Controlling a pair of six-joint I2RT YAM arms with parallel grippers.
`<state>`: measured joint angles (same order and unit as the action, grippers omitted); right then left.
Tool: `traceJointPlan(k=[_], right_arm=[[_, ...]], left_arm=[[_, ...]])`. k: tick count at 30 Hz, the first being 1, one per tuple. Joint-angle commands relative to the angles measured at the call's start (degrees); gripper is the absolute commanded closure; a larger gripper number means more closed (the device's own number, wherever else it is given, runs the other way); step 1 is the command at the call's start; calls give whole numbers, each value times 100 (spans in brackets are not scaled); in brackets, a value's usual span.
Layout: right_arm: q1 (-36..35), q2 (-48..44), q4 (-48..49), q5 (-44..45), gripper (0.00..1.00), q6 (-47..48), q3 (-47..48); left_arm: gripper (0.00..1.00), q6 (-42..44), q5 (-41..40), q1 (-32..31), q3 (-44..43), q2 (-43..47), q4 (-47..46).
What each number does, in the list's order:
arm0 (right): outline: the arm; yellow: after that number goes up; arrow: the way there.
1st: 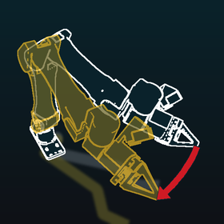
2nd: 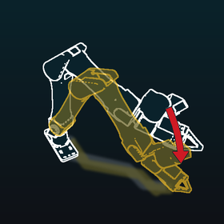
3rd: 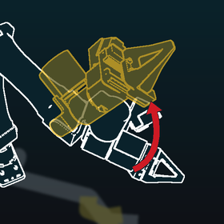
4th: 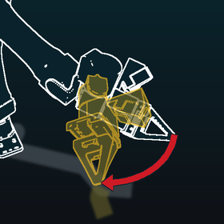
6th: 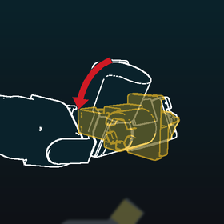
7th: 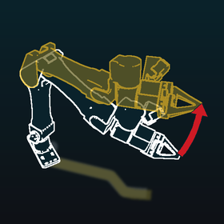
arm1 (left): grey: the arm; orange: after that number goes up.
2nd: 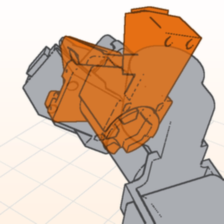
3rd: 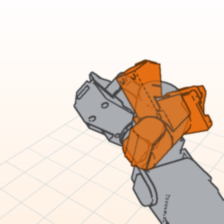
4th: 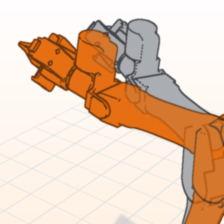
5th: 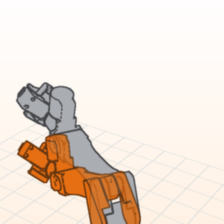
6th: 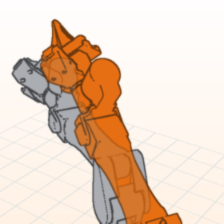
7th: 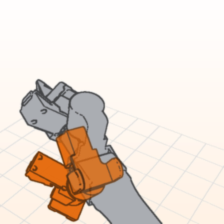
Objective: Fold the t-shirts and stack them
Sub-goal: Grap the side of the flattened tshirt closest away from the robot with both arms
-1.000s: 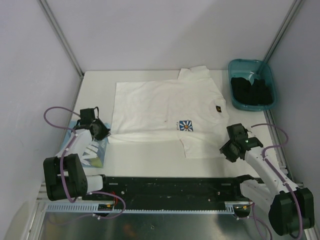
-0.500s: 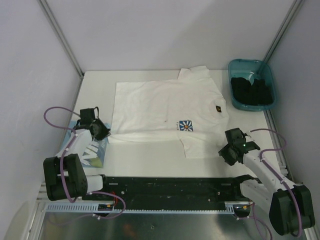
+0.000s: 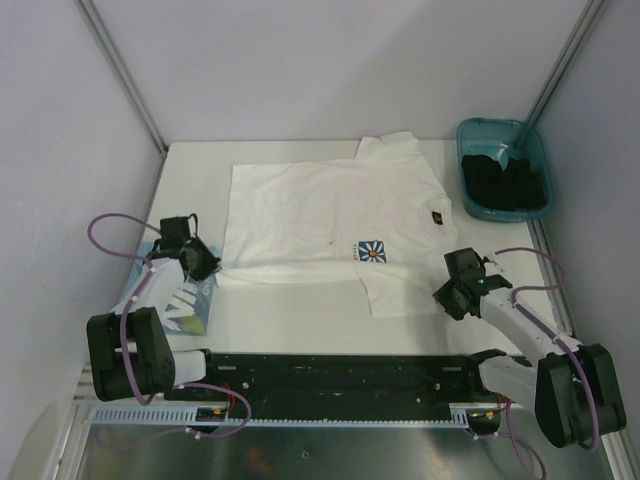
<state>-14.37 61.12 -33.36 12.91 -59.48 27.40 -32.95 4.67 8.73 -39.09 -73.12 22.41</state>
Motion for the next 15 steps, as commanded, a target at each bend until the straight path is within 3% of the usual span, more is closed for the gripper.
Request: traceJointPlan(k=[1,6,15], right_arm=[[-82,330,69,81,65,-5,-127],[-92,-115,-307,-31,97,60,-113],[-50,-2228,-1907,-569,100,-178,295]], left_arm=[[100,78,-18,-41,10,12,-81],[100,82,-58,-47,38,47,-78],[100,-42,-245,-136,335,585,103]])
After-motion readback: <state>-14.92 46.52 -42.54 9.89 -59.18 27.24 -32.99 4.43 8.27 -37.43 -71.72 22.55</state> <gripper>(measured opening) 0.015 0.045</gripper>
